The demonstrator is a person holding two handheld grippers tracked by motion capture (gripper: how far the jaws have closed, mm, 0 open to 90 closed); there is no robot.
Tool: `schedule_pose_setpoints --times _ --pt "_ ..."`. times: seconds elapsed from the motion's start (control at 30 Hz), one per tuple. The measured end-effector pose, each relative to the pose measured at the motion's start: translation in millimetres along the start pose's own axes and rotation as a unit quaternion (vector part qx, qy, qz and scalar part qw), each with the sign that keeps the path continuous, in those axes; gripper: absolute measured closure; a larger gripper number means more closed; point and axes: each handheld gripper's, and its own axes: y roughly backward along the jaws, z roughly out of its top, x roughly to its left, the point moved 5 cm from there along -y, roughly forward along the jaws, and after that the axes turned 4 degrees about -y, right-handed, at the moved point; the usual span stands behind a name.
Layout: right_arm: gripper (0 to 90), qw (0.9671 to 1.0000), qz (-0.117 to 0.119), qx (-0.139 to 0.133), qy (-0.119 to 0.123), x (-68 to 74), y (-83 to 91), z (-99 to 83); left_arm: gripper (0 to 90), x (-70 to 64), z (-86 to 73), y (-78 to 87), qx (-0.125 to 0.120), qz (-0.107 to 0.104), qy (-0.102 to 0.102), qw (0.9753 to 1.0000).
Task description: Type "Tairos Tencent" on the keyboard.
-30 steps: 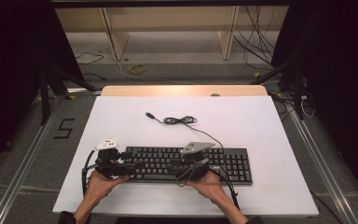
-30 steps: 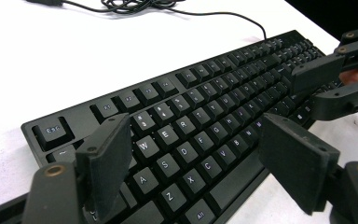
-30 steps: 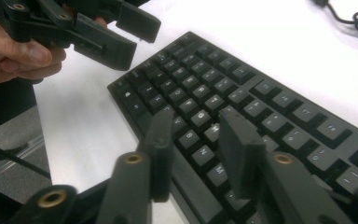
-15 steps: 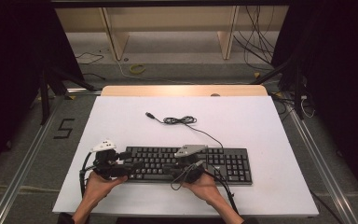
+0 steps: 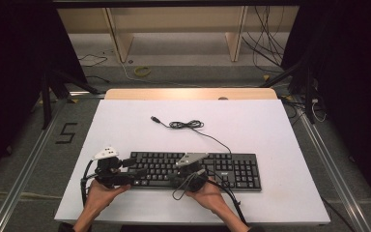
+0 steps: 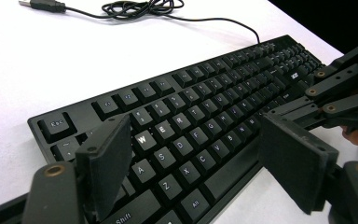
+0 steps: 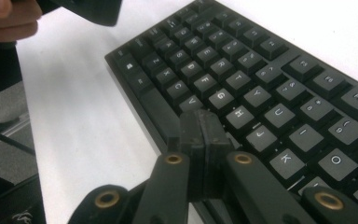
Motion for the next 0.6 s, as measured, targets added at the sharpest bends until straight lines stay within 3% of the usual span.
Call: schedule_pose_setpoints --times 0.6 --pt "90.0 0.9998 -0.008 0.018 0.004 -0.9 -8.1 -4.9 25.6 -0.8 -3.9 1.3 0.003 -0.001 -0.001 1.0000"
